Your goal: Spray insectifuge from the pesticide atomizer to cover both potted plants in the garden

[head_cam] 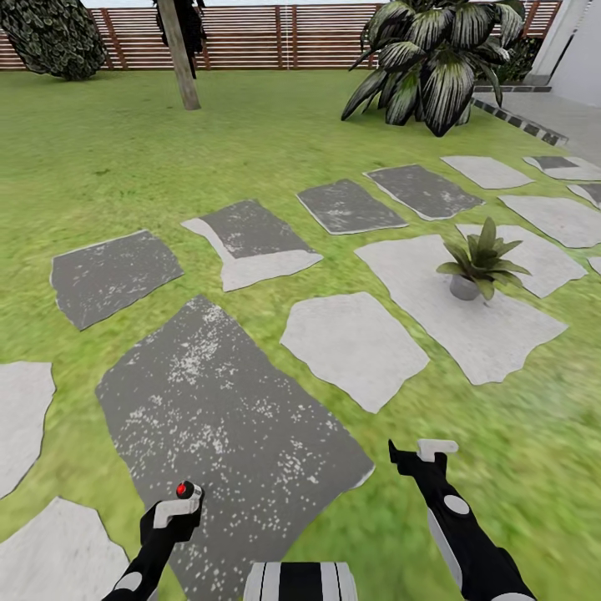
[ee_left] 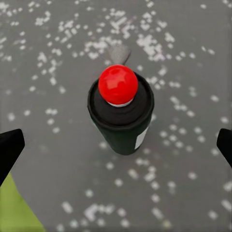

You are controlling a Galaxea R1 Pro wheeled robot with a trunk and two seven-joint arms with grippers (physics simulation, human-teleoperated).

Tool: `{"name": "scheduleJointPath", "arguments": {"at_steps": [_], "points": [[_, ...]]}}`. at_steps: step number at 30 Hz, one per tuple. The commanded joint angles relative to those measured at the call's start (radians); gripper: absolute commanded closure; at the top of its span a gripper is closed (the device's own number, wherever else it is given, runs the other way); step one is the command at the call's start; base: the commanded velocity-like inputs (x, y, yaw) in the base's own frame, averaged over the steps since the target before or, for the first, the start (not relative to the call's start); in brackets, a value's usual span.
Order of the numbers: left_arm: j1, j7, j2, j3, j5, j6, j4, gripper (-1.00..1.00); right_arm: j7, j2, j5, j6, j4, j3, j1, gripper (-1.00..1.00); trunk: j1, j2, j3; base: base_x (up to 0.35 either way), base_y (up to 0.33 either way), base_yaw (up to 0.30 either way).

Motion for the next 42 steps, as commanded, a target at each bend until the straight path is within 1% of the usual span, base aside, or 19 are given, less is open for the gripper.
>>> {"name": "scheduleJointPath", "arguments": {"at_steps": [1,3,10,13,18,24,42], "points": [[0.000,0.000,0.000,0.001,0.002,-0.003,0.001,-1.00,0.000,0.000,0.001,-0.002,0.000,-0.001,0.000,-1.00,0.000,0.000,-0.001,0.000,0.000,0.003],[-0.001,0.000,-0.001,0.001,0.002,-0.003,0.000,-1.00,0.000,0.000,0.001,-0.002,0.000,-0.001,0.000,-1.00,0.000,0.000,-0.001,0.000,0.000,0.001],[-0.001,0.000,-0.002,0.001,0.002,-0.002,0.000,-1.00,0.001,0.000,0.000,-0.003,0.000,-0.001,0.000,-1.00,0.003,-0.002,-0.037,0.000,0.000,0.000],[-0.001,0.000,-0.002,0.001,0.001,-0.002,0.000,-1.00,0.001,0.000,0.000,-0.003,0.000,-0.001,0.000,-1.00,0.003,-0.002,-0.040,0.000,0.000,0.000],[-0.001,0.000,-0.005,0.002,0.001,-0.003,0.002,-1.00,0.001,0.000,0.001,-0.003,0.000,-0.001,0.000,-1.00,0.003,-0.002,-0.041,0.002,0.000,0.000],[0.000,0.000,-0.004,0.002,0.001,-0.004,0.002,-1.00,0.001,0.000,0.001,-0.003,0.000,-0.001,0.000,-1.00,0.003,-0.002,-0.041,0.106,0.000,0.000],[0.000,0.000,-0.001,0.003,0.002,-0.004,0.002,-1.00,0.001,0.000,0.001,-0.003,0.001,-0.001,0.000,-1.00,0.003,-0.002,-0.041,0.039,0.000,0.000]]}}
